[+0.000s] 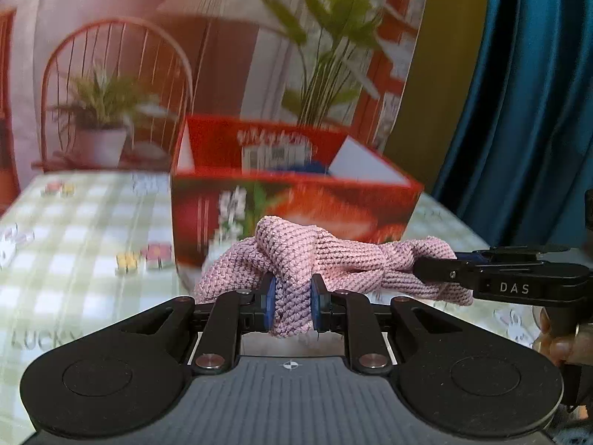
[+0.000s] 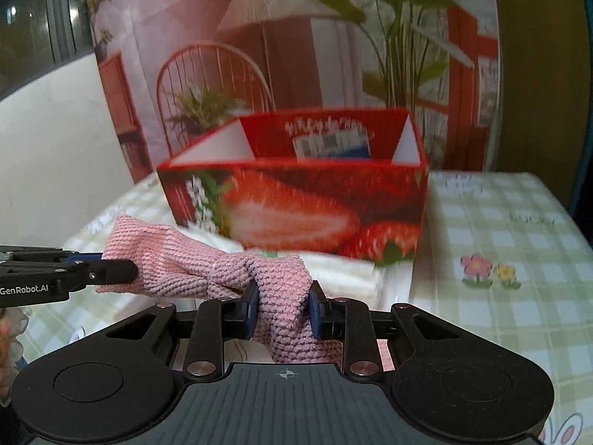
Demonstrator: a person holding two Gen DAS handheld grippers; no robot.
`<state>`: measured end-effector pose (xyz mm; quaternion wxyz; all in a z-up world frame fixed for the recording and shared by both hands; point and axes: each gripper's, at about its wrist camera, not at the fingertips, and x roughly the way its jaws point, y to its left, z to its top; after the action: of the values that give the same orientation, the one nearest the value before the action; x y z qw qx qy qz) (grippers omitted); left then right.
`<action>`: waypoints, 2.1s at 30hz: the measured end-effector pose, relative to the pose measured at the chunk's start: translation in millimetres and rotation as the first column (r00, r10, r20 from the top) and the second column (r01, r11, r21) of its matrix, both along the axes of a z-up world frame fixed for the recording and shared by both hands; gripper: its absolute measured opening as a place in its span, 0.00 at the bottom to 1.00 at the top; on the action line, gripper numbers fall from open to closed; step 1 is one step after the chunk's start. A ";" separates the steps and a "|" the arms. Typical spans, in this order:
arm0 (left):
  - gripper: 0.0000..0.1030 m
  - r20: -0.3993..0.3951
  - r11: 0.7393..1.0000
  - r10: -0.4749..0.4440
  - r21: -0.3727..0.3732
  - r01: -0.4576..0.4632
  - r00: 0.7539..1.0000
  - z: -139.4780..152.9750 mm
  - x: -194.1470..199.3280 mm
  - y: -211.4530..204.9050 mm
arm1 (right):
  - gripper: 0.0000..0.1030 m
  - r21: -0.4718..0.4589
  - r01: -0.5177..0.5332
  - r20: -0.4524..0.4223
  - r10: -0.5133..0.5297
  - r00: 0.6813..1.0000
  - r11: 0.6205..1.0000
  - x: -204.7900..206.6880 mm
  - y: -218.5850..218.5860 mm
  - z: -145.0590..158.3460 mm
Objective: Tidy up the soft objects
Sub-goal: 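Lift the pink towel with both grippers and carry it over the box, then open both grippers to release the pink towel into the box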
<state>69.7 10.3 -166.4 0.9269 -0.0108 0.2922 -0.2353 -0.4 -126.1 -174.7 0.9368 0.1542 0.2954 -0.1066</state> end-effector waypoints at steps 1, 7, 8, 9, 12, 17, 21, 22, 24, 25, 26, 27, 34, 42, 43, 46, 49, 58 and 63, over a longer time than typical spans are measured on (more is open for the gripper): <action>0.19 0.013 1.000 -0.001 -0.001 0.001 1.000 6.0 0.6 -1.1 | 0.24 -0.001 0.002 0.014 -0.002 1.000 1.000 0.1 -1.7 4.6; 0.19 0.055 1.000 -0.023 -0.001 0.023 0.998 29.2 6.2 -10.8 | 0.24 -0.019 0.004 0.073 -0.002 0.997 1.000 3.3 -13.7 29.6; 0.19 0.056 1.000 -0.027 0.000 0.027 0.998 31.0 6.1 -11.4 | 0.24 -0.021 0.005 0.079 -0.003 0.997 1.000 3.5 -16.2 32.4; 0.19 0.055 1.000 -0.030 -0.002 0.031 0.998 32.1 7.3 -12.6 | 0.24 -0.021 0.007 0.084 -0.005 0.996 1.000 3.8 -18.8 34.5; 0.19 0.052 0.999 -0.038 -0.008 0.039 0.998 34.7 12.7 -15.2 | 0.24 -0.011 0.015 0.093 -0.014 0.996 1.000 5.0 -26.6 36.9; 0.19 0.065 0.999 -0.040 -0.018 0.041 0.997 42.7 31.1 -18.7 | 0.24 -0.015 0.017 0.105 -0.015 0.994 1.000 14.9 -37.8 42.0; 0.19 0.075 0.999 -0.037 -0.035 0.040 0.996 53.3 56.9 -22.5 | 0.24 -0.017 0.017 0.128 -0.014 0.992 1.000 28.1 -50.7 53.3; 0.19 0.079 0.999 -0.036 -0.033 0.039 0.996 55.8 64.6 -24.4 | 0.24 -0.021 0.018 0.133 -0.015 0.991 1.000 33.3 -55.2 56.4; 0.19 0.077 0.999 -0.037 -0.025 0.039 0.996 60.1 82.6 -29.4 | 0.24 -0.036 0.020 0.140 -0.015 0.990 0.999 45.7 -64.0 61.8; 0.19 0.074 0.999 -0.036 -0.021 0.038 0.997 61.9 91.7 -31.9 | 0.24 -0.044 0.022 0.141 -0.015 0.990 0.999 52.1 -68.5 63.9; 0.19 0.066 0.999 -0.035 -0.018 0.036 0.997 63.3 102.2 -35.0 | 0.24 -0.052 0.023 0.138 -0.016 0.990 0.998 60.9 -74.1 65.7; 0.19 0.059 0.999 -0.030 -0.014 0.031 0.998 64.4 114.3 -38.6 | 0.24 -0.053 0.025 0.135 -0.018 0.991 0.998 68.0 -78.6 66.4; 0.19 0.011 0.998 0.021 0.052 -0.022 1.000 58.3 182.2 -64.2 | 0.23 -0.063 0.041 0.076 -0.036 0.996 0.997 136.6 -113.4 64.5; 0.19 -0.071 0.993 0.045 0.115 -0.037 0.996 34.5 232.0 -75.9 | 0.23 -0.070 0.026 -0.047 -0.030 0.998 0.997 203.7 -134.2 41.2; 0.19 -0.082 0.992 0.043 0.122 -0.033 0.996 31.2 236.5 -76.4 | 0.23 -0.068 0.025 -0.060 -0.030 0.998 0.997 208.6 -136.0 37.6; 0.19 -0.114 0.991 0.037 0.132 -0.022 0.993 22.3 249.3 -75.7 | 0.23 -0.058 0.025 -0.101 -0.031 0.994 0.998 223.3 -142.1 26.9; 0.19 -0.143 0.992 0.038 0.128 -0.020 0.989 14.4 257.8 -73.8 | 0.23 -0.040 0.031 -0.138 -0.036 0.990 0.999 234.9 -148.5 18.3; 0.23 -0.184 0.992 0.028 0.123 -0.005 0.983 3.6 269.1 -74.0 | 0.24 -0.027 0.040 -0.199 -0.044 0.979 0.999 249.8 -155.6 7.2; 0.54 -0.167 0.992 0.033 0.129 -0.011 0.985 8.0 265.3 -73.4 | 0.36 -0.043 0.075 -0.197 -0.082 0.977 0.996 248.6 -156.1 7.7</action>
<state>335.0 -63.1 -158.4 0.9002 0.0254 0.3840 -0.2040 248.2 -282.2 -167.0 0.9003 0.1376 0.3791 -0.1636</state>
